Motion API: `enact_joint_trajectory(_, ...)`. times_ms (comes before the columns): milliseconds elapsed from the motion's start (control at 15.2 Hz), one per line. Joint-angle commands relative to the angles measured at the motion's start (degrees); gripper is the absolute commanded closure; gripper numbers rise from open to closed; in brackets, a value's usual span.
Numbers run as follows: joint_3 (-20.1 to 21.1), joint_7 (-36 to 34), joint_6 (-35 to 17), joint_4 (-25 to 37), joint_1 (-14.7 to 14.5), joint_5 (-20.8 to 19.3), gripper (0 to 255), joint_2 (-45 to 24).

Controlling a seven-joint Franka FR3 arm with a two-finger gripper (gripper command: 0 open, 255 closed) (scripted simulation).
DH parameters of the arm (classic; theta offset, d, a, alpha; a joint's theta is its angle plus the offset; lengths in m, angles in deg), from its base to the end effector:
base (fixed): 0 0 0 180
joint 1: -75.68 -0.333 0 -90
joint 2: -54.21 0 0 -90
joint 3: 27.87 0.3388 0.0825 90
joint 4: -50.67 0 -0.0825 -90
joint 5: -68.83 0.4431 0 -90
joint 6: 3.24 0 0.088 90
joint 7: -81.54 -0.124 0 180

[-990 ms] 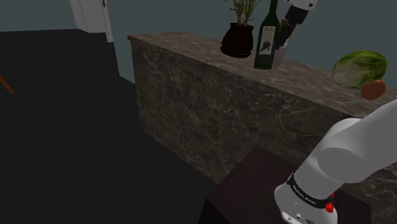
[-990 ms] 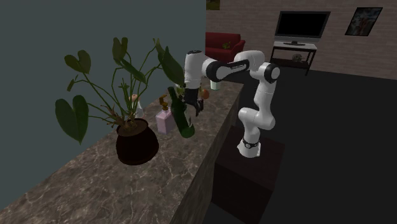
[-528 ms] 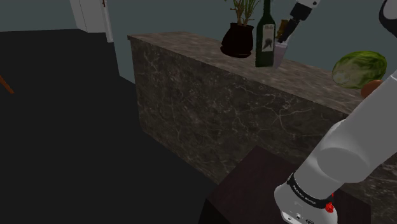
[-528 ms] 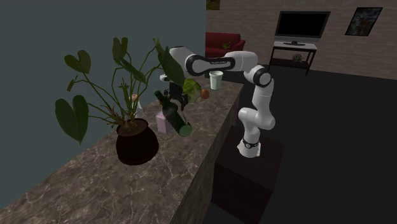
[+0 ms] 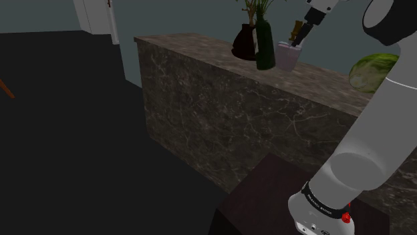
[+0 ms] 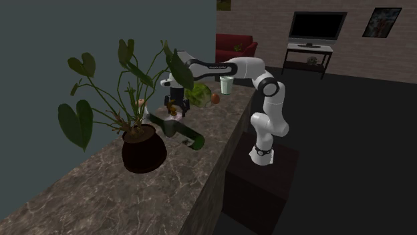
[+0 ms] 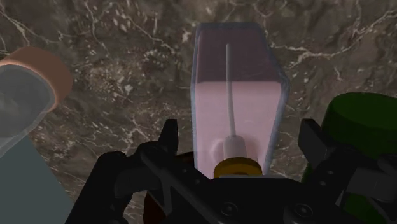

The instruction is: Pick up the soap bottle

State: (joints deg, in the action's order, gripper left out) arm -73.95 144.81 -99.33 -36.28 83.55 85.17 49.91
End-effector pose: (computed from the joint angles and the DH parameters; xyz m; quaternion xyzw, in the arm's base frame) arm 0.4189 -0.4913 0.6386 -0.9891 -0.0753 -0.1261 0.0146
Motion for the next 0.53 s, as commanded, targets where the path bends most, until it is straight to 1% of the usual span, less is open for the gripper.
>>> enact_joint_trajectory(0, 0.1, 0.1, -1.8, -2.1, -0.3, -0.3, 0, 0.5)
enact_joint_trajectory(198, 0.2, 0.2, -3.1, -3.7, -0.5, -0.6, 0, 0.9)
enact_joint_trajectory(264, 0.2, 0.4, -3.1, -3.5, -0.3, -0.4, 255, 0.7)
enact_joint_trajectory(462, 0.2, 0.4, -3.1, -3.6, -0.3, -0.4, 255, 0.7)
